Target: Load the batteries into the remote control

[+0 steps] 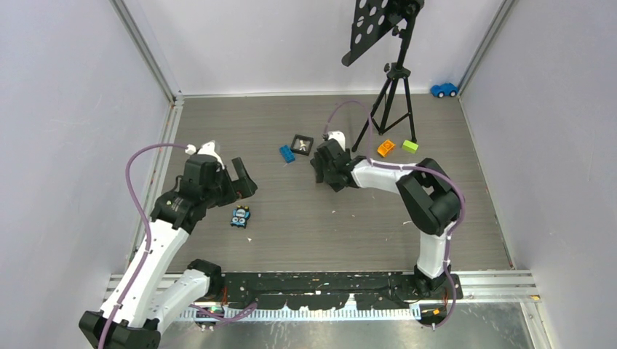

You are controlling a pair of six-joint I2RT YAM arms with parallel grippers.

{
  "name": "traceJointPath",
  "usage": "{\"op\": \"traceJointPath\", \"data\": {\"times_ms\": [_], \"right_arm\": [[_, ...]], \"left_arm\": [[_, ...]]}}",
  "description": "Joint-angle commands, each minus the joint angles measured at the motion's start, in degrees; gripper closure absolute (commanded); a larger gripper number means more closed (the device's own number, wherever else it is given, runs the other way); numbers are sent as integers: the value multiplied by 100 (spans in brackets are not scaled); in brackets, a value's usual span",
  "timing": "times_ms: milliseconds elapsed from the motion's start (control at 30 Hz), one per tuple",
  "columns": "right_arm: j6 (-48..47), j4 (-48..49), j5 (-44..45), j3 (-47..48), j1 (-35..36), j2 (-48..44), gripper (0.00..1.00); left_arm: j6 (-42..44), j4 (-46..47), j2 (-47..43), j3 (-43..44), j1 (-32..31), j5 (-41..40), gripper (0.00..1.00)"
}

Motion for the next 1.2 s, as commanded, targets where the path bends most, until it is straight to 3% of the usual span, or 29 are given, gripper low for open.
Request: {"op": "traceJointPath", "data": {"times_ms": [0,133,300,600,800,1167], "right_arm": [[200,290,1,-439,-22,-1258,28],[350,84,133,-1225,-20,-2736,28],[413,-882,1154,-1935,-20,-4875,27],[236,-3305,3330,-1563,-29,-8353,14],[407,-4364,4062,-745,-25,-9192,12],[582,-4617,3722,-394,-29,-9679,11]], "left_arm": [[142,-140,-210,231,9,-234,0],[239,-254,-377,344,9,-277,0],[402,-458,-753,496,9,-469,0],[721,-834,-1741,948,9,-1300,0],[1100,-1219,-2114,1407,9,-1412,0],[981,-1508,-2784,1671,9,-1302,0]]}}
